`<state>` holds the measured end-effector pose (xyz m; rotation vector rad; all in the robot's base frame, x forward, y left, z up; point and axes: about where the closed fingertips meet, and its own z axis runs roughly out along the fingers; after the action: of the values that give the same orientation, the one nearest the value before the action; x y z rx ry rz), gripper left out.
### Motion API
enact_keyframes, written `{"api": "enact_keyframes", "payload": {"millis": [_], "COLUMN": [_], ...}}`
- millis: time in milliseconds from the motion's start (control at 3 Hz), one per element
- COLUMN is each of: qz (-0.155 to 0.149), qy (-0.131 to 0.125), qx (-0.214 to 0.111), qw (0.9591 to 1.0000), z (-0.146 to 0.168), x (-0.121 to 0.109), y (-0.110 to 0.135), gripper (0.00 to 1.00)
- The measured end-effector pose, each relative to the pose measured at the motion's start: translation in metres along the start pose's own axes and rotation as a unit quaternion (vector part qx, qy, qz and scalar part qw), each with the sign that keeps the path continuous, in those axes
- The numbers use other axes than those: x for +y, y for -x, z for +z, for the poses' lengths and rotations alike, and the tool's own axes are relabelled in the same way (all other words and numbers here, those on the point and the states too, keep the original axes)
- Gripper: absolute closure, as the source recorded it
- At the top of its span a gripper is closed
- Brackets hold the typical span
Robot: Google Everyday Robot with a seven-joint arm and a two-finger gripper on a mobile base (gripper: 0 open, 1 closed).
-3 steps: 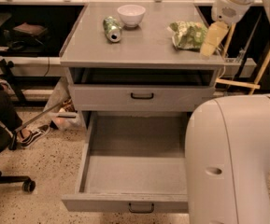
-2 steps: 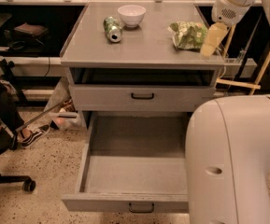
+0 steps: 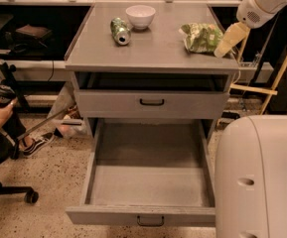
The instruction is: Place green jalapeno chip bag into middle drawer
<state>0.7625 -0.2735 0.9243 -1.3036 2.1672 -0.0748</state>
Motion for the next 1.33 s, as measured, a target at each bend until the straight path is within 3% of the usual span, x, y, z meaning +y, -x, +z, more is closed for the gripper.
{"api": "enact_keyframes", "payload": {"millis": [333, 667, 1000, 1333], "qz": [0.002, -0.007, 0.001, 0.001], "qy": [-0.041, -0.046, -0.023, -0.023], "qx": [-0.035, -0.04, -0.026, -0.026], "qw": [0.9985, 0.9981, 0.9994, 0.9994], "z": [-0.001, 0.018, 0.054, 0.055], "x": [-0.022, -0.022, -0.009, -0.008], "y": [0.022, 0.049, 0.064, 0.065], "gripper": [0.0, 0.0, 0.0, 0.0]}}
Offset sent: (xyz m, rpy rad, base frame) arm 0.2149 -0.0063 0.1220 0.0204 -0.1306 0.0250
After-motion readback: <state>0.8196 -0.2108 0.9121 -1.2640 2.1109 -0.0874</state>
